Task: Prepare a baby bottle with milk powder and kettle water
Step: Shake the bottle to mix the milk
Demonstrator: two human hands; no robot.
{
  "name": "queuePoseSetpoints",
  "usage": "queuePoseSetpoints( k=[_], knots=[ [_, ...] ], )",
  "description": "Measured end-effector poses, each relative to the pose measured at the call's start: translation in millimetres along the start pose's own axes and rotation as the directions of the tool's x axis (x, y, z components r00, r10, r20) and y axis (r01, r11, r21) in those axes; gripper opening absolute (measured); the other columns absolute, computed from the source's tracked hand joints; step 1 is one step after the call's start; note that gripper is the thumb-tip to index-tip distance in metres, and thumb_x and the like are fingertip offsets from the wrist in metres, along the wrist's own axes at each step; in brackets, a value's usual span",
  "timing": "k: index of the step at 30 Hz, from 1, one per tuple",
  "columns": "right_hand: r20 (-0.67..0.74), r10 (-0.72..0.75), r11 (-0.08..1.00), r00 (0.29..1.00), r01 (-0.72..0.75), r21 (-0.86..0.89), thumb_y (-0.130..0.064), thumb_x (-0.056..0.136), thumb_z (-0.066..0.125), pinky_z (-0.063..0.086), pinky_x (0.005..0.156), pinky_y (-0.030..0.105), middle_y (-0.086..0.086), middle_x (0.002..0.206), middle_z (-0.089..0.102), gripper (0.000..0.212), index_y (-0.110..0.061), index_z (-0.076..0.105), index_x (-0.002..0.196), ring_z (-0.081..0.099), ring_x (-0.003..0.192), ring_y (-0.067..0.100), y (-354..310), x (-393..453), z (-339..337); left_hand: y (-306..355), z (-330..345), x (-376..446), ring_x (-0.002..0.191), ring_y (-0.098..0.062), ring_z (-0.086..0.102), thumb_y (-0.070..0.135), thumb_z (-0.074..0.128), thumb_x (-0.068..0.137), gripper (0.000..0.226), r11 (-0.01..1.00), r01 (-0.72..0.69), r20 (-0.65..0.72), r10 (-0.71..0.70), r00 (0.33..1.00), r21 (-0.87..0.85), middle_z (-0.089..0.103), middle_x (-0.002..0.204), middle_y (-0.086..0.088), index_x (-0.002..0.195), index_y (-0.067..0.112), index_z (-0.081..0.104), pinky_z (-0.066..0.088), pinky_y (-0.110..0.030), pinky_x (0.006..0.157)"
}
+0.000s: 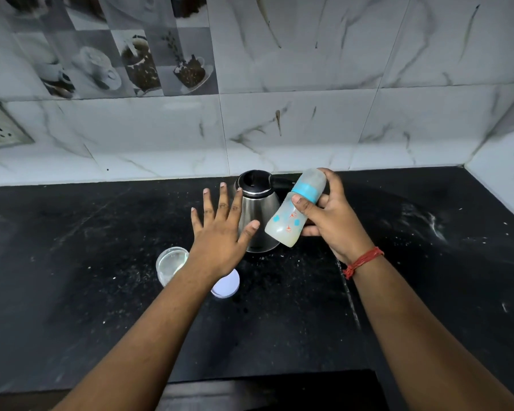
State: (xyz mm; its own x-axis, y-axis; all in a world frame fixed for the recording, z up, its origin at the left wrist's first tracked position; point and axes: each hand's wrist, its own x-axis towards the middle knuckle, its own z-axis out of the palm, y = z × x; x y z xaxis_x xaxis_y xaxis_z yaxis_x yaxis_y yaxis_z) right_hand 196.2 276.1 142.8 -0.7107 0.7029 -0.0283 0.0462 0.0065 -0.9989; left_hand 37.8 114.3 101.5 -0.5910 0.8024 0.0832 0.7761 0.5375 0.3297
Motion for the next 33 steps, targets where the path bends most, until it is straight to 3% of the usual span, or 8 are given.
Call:
queuePoseSetpoints(
  k=[5, 8, 11, 15, 19, 27, 33],
  knots=[
    [-0.033, 0.056, 0.995, 0.998, -0.058, -0.084, -0.027, 0.09, 0.076, 0.063, 0.08, 0.048, 0.001, 0.126, 0.063, 0.076, -0.039, 0.028, 0.148, 0.071, 0.107, 0.019, 29, -7, -4, 0, 27, -11, 0.154, -0.028, -0.03, 0.073, 0.008, 0.094, 0.079, 1.0, 0.004, 0.056, -0.004, 0.998, 0.004, -0.024, 0.169, 0.002, 0.161, 0.036, -0.011, -0.008, -0.061, 0.124],
    [-0.074, 0.045, 0.967, 0.996, -0.062, -0.248, -0.04, 0.077, 0.083, 0.059, 0.092, 0.045, -0.005, 0.129, 0.059, 0.085, -0.04, 0.029, 0.144, 0.066, 0.111, 0.016, 51, -14, -6, 1, 42, -20, 0.154, -0.029, -0.029, 0.076, 0.004, 0.091, 0.083, 1.0, 0.006, 0.1, -0.005, 0.995, -0.002, -0.023, 0.17, 0.001, 0.162, 0.035, -0.012, -0.008, -0.06, 0.124],
    [-0.097, 0.03, 0.925, 0.995, -0.064, -0.374, -0.027, 0.077, 0.085, 0.051, 0.095, 0.031, -0.002, 0.128, 0.057, 0.085, -0.029, 0.032, 0.144, 0.061, 0.111, 0.015, 69, -22, -4, 3, 53, -28, 0.154, -0.03, -0.029, 0.071, 0.011, 0.095, 0.08, 1.0, 0.005, 0.143, -0.005, 0.99, 0.005, -0.023, 0.17, 0.0, 0.162, 0.034, -0.013, -0.008, -0.061, 0.124],
    [-0.104, 0.032, 0.885, 0.994, -0.077, -0.46, -0.023, 0.077, 0.085, 0.047, 0.103, 0.034, 0.0, 0.133, 0.053, 0.089, -0.026, 0.03, 0.147, 0.056, 0.118, 0.017, 92, -28, 0, 5, 66, -35, 0.154, -0.03, -0.029, 0.071, 0.011, 0.095, 0.08, 1.0, 0.001, 0.2, -0.006, 0.98, 0.025, -0.024, 0.169, 0.001, 0.161, 0.034, -0.013, -0.008, -0.061, 0.124],
    [-0.108, 0.023, 0.865, 0.994, -0.073, -0.496, -0.016, 0.078, 0.086, 0.039, 0.1, 0.025, -0.008, 0.13, 0.044, 0.088, -0.021, 0.033, 0.148, 0.048, 0.118, 0.01, 108, -29, 0, 5, 76, -40, 0.154, -0.031, -0.029, 0.071, 0.011, 0.094, 0.08, 0.999, -0.005, 0.235, -0.005, 0.972, 0.043, -0.024, 0.169, 0.0, 0.161, 0.033, -0.013, -0.008, -0.062, 0.124],
    [-0.028, 0.083, 0.828, 0.996, -0.085, -0.554, -0.018, 0.079, 0.085, 0.037, 0.099, 0.022, 0.003, 0.142, 0.049, 0.09, -0.022, 0.03, 0.15, 0.048, 0.119, 0.008, 131, -35, -5, 4, 83, -43, 0.153, -0.031, -0.03, 0.07, 0.012, 0.095, 0.08, 0.998, -0.008, 0.262, -0.006, 0.965, 0.055, -0.026, 0.169, 0.0, 0.161, 0.033, -0.013, -0.009, -0.061, 0.124],
    [0.042, 0.084, 0.847, 0.996, -0.049, -0.529, -0.022, 0.073, 0.089, 0.034, 0.11, 0.021, 0.0, 0.15, 0.04, 0.105, -0.022, 0.023, 0.155, 0.042, 0.132, 0.01, 132, -32, -9, 3, 84, -42, 0.153, -0.031, -0.031, 0.07, 0.011, 0.095, 0.08, 0.998, -0.011, 0.266, -0.004, 0.964, 0.055, -0.027, 0.168, 0.0, 0.161, 0.032, -0.013, -0.009, -0.061, 0.124]
  ],
)
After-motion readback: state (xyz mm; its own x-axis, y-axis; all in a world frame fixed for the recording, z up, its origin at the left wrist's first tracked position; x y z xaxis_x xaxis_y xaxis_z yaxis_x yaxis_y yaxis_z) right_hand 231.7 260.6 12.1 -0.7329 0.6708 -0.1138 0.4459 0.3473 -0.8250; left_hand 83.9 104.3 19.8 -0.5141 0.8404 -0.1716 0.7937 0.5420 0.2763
